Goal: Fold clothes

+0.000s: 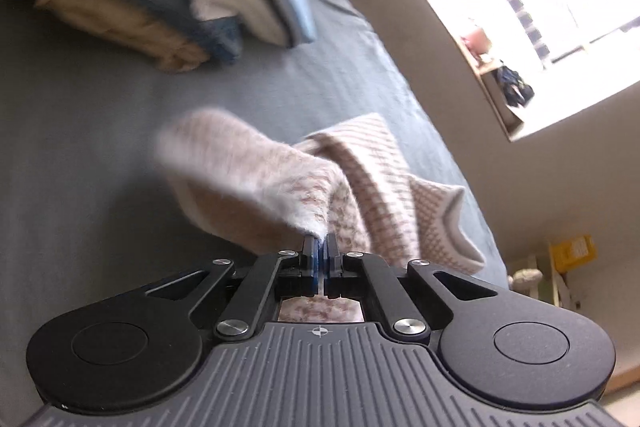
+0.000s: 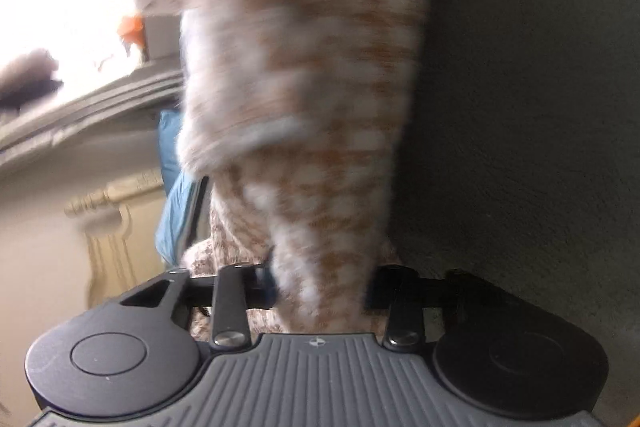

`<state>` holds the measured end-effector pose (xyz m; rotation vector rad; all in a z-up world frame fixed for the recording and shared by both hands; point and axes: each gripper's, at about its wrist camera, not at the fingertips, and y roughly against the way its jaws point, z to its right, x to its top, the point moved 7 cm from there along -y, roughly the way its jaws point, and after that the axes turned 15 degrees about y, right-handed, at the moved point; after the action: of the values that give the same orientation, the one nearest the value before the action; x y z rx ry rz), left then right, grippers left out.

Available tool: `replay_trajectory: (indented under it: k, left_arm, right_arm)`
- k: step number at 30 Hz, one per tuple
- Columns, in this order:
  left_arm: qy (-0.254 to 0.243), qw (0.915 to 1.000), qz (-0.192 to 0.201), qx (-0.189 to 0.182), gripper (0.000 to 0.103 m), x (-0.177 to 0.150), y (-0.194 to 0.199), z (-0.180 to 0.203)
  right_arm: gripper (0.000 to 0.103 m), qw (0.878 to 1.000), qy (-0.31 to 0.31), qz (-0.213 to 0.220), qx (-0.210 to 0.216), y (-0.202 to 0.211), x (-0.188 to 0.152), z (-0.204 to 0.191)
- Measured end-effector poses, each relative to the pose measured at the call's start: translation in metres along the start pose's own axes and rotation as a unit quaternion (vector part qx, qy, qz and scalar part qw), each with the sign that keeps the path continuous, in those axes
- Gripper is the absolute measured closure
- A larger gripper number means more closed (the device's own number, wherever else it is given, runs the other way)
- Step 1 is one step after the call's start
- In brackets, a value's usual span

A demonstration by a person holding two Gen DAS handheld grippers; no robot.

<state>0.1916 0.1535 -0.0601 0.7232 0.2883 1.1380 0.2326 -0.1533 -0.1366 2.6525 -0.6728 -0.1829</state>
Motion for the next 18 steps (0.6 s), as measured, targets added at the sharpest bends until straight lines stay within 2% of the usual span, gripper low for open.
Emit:
replay_trajectory:
  k: [2, 4, 8, 13, 15, 18]
  left_arm:
    - [0.005, 1.0, 0.005, 0.004, 0.103, -0.002, 0.0, -0.003]
    - [0.008, 1.0, 0.005, 0.001, 0.103, -0.005, 0.001, -0.003]
    - [0.003, 1.0, -0.002, 0.003, 0.103, -0.013, 0.001, 0.003]
    - [-0.023, 0.9986, -0.012, 0.046, 0.103, -0.023, -0.005, -0.006]
    - [-0.045, 0.9966, -0.02, 0.065, 0.102, -0.028, -0.009, -0.009]
    - [-0.092, 0.992, -0.03, 0.081, 0.1, -0.039, -0.011, -0.012]
  right_arm:
    - [0.082, 1.0, 0.028, 0.006, 0.004, 0.008, 0.005, -0.017]
    - [0.083, 0.998, 0.058, 0.015, 0.012, 0.019, 0.012, -0.036]
    - [0.085, 0.991, 0.12, 0.049, 0.029, 0.057, 0.05, -0.085]
    - [0.089, 0.983, 0.147, 0.107, 0.013, 0.085, 0.1, -0.113]
    - [0.089, 0.982, 0.15, 0.114, -0.008, 0.084, 0.109, -0.108]
    - [0.087, 0.983, 0.153, 0.093, -0.049, 0.072, 0.098, -0.09]
